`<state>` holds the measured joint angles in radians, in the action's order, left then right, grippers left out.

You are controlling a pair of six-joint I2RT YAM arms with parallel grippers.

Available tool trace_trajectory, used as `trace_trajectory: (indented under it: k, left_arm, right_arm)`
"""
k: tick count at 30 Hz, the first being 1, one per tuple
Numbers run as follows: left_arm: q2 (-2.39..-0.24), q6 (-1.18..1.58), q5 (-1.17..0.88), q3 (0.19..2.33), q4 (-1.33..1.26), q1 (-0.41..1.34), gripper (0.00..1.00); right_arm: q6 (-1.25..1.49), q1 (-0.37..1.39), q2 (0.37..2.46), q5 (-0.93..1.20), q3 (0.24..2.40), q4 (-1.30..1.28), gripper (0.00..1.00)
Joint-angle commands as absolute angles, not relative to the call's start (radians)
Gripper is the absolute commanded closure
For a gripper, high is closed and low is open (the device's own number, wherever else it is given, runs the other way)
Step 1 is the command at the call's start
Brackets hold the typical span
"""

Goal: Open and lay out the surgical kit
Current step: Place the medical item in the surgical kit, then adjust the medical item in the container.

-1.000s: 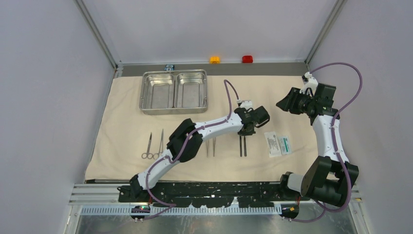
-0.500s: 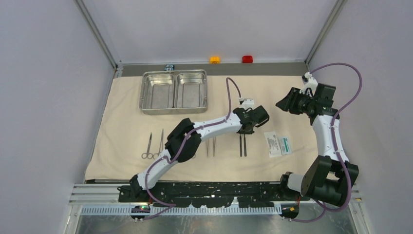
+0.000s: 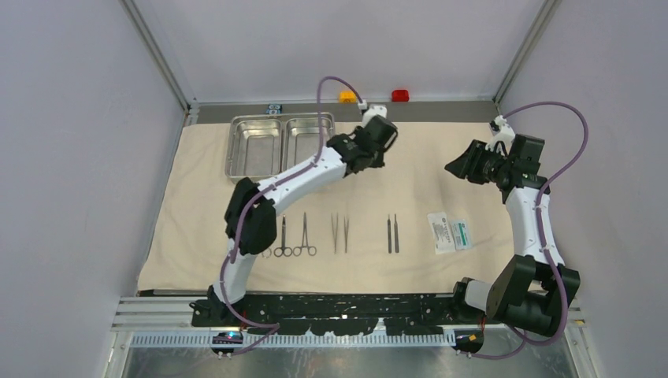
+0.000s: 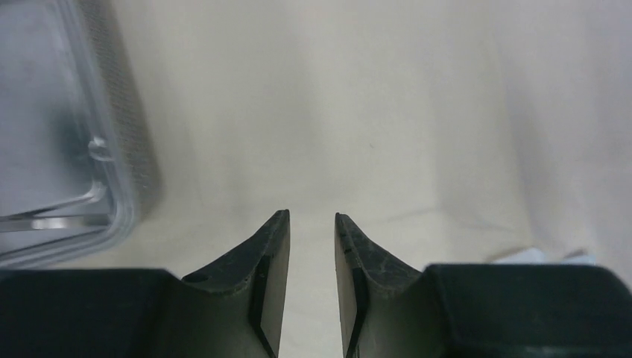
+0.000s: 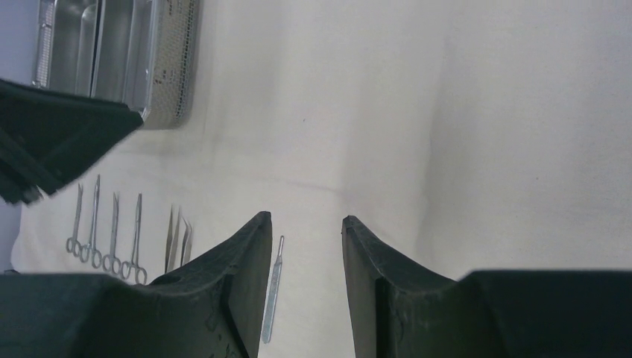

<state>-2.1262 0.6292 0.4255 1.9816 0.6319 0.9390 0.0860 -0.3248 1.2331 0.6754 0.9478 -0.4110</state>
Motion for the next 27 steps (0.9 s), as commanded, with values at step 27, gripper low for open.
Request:
trace_trajectory:
  k: [27]
  left_arm:
    - [-2.308, 0.017, -0.079, 2.206, 0.793, 0.405, 0.56]
  right_arm:
    - [0.005, -0.332, 1.272, 0.642, 0.992, -0.436, 0.56]
